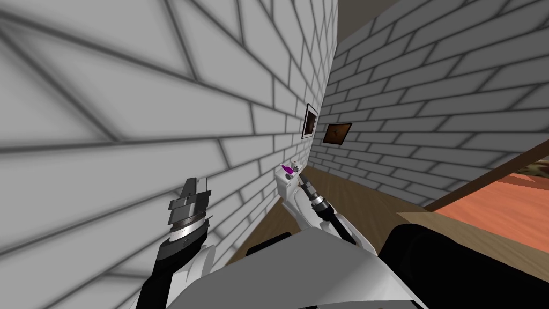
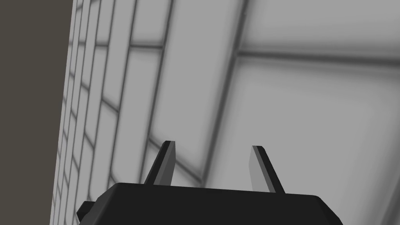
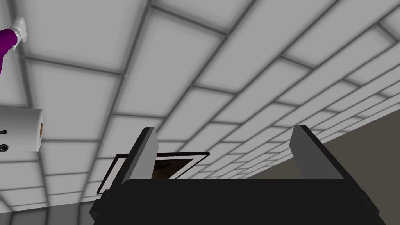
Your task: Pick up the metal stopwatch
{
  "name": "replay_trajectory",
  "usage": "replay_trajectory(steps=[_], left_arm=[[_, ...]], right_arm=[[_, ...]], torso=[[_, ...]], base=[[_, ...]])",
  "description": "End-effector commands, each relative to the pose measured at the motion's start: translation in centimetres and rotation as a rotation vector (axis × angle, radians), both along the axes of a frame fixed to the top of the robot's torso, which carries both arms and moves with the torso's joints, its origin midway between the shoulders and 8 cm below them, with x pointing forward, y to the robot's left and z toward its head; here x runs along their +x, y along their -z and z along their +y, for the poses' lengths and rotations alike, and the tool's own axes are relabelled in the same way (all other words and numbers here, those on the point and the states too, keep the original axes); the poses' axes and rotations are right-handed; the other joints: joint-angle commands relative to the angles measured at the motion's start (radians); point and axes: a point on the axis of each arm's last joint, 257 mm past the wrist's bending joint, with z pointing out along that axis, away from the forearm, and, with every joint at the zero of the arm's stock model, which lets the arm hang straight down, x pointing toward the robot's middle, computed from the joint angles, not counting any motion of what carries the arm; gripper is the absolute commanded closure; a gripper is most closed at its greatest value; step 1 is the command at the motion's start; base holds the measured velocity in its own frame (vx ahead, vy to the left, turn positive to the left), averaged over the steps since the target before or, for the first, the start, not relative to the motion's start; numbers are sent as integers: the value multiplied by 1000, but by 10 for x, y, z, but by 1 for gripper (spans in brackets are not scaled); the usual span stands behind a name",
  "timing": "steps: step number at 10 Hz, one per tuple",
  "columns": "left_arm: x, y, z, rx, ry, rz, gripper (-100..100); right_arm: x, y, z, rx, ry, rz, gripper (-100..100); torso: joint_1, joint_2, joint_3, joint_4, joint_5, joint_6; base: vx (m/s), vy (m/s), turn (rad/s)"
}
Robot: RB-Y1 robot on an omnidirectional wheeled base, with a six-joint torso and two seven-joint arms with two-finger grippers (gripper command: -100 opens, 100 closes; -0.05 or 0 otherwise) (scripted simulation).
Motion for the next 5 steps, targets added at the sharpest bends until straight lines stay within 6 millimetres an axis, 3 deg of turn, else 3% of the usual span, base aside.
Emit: replay_trajectory(steps=[1,4,5], left_arm=[[0,0,0,0,0,0,0],[0,0,0,0,0,0,0],[0,0,0,0,0,0,0]], right_arm=[[-2,19,0,-30,-27,50,-100],[-5,36,2,-84,-68,102,-100],[-9,53,1,-103,-87,146,-100]], torso=[[0,0,0,0,0,0],[0,0,0,0,0,0],[0,0,0,0,0,0]], base=[[27,-10,59],[25,-12,46],[32,-12,62]])
